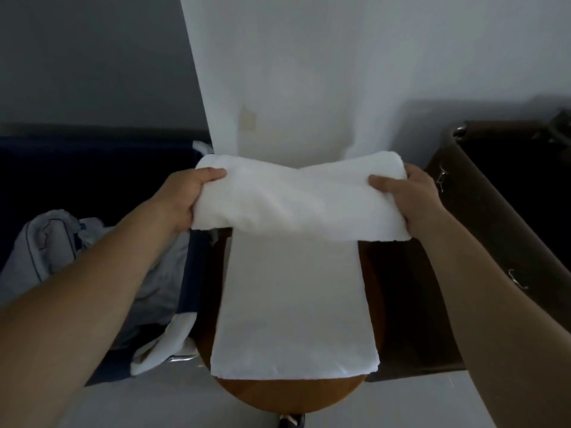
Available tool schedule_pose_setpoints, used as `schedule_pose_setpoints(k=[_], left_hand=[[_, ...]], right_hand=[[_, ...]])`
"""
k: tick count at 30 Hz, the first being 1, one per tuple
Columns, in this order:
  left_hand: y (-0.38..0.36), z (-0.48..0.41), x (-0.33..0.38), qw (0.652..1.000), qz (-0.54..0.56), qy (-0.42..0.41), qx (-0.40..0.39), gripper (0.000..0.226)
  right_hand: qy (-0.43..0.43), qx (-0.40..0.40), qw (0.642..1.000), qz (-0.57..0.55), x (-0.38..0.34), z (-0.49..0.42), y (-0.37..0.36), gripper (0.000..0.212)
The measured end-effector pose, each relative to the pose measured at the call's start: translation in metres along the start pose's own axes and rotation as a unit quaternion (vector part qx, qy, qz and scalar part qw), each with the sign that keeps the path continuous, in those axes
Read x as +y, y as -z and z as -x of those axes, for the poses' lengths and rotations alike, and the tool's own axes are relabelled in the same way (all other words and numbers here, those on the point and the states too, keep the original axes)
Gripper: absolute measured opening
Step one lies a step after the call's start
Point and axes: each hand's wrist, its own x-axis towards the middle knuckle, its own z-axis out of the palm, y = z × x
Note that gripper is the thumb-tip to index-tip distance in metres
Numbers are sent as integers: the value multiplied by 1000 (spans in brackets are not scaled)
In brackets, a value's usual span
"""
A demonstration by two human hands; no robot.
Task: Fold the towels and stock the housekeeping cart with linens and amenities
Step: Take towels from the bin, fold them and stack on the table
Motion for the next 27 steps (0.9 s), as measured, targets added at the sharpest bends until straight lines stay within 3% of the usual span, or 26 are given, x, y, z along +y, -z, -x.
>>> schedule_pose_setpoints(k=[4, 7, 11, 14, 19, 22, 27], left_hand=[[15, 3, -38, 999, 23, -20, -16, 19], [23, 8, -116, 1000, 24, 3, -7, 24], [38, 17, -242, 985, -92, 147, -2, 34], [41, 16, -287, 965, -178, 189, 29, 49], [35, 8, -287, 948, -269, 150, 76, 58], [27, 11, -286, 931, -334, 123, 83, 52], [19, 6, -259, 930, -318, -68, 172, 30]], right_hand=[[-3, -7, 1000, 6, 18, 5, 5, 56], [-30, -1, 999, 26, 74, 26, 5, 56], [-176, -43, 977, 116, 180, 70, 0, 67], [-271, -57, 949, 149, 232, 94, -5, 74], [-269, -27, 943, 193, 244, 101, -4, 76], [-228, -30, 937, 264, 244, 101, -5, 68], [-130, 25, 960, 245, 224, 91, -7, 56]])
